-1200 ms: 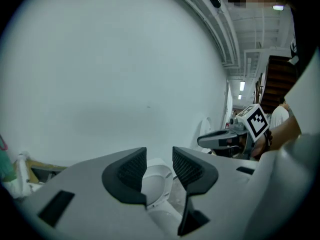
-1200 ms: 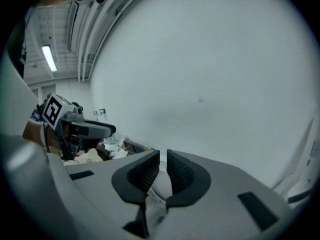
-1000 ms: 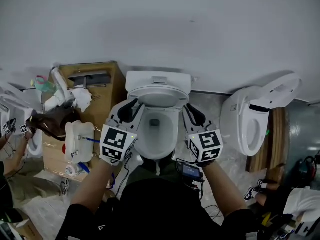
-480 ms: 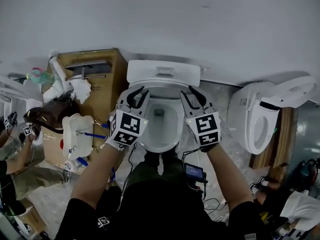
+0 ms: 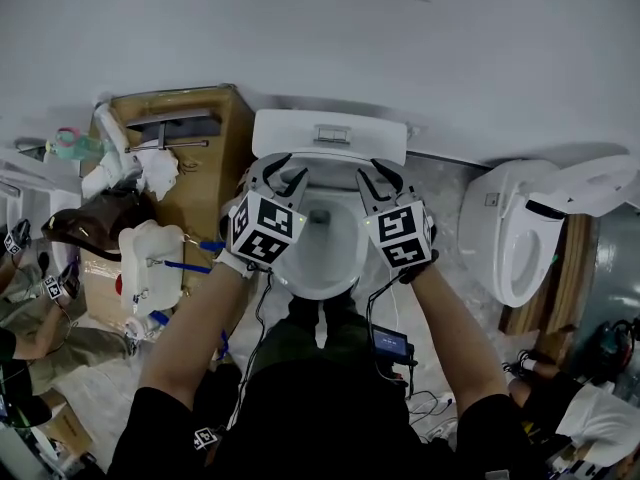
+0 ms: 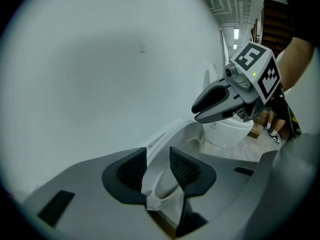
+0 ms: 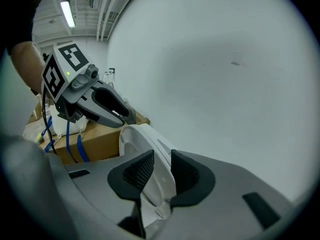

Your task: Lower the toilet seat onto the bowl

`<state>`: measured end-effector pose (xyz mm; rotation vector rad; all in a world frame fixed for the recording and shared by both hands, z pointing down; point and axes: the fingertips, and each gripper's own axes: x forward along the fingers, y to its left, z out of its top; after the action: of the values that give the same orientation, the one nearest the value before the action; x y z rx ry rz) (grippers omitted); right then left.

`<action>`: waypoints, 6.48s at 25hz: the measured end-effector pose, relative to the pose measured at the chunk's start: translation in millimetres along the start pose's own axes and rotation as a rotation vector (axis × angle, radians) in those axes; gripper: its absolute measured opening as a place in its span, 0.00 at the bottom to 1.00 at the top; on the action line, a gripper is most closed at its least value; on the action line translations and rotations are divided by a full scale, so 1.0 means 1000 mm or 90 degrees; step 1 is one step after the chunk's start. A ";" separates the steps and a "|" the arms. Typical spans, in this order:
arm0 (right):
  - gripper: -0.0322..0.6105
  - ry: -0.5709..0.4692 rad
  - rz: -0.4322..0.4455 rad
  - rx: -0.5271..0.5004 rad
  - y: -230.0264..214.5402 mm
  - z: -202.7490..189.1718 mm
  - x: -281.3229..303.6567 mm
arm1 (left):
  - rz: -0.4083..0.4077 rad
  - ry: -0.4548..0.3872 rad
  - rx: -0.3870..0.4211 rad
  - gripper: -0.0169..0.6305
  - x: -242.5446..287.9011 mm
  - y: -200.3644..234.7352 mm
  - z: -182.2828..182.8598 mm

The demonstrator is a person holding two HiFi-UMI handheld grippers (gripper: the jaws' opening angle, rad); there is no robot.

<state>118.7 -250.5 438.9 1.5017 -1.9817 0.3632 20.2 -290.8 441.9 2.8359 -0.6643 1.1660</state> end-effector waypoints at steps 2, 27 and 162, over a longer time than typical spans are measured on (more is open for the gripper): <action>0.22 0.008 -0.002 -0.008 -0.003 -0.004 0.007 | -0.002 0.002 0.004 0.23 0.006 0.001 -0.001; 0.22 0.039 0.009 -0.087 0.005 -0.018 0.024 | 0.019 0.014 0.008 0.23 0.022 -0.005 -0.008; 0.31 0.120 0.194 0.940 0.210 -0.336 -0.088 | -0.097 0.006 -0.955 0.25 -0.068 -0.231 -0.316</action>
<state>39.6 70.6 674.0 1.7059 -1.7053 2.3460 -145.5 -3.4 660.2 1.5279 -0.7859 0.2969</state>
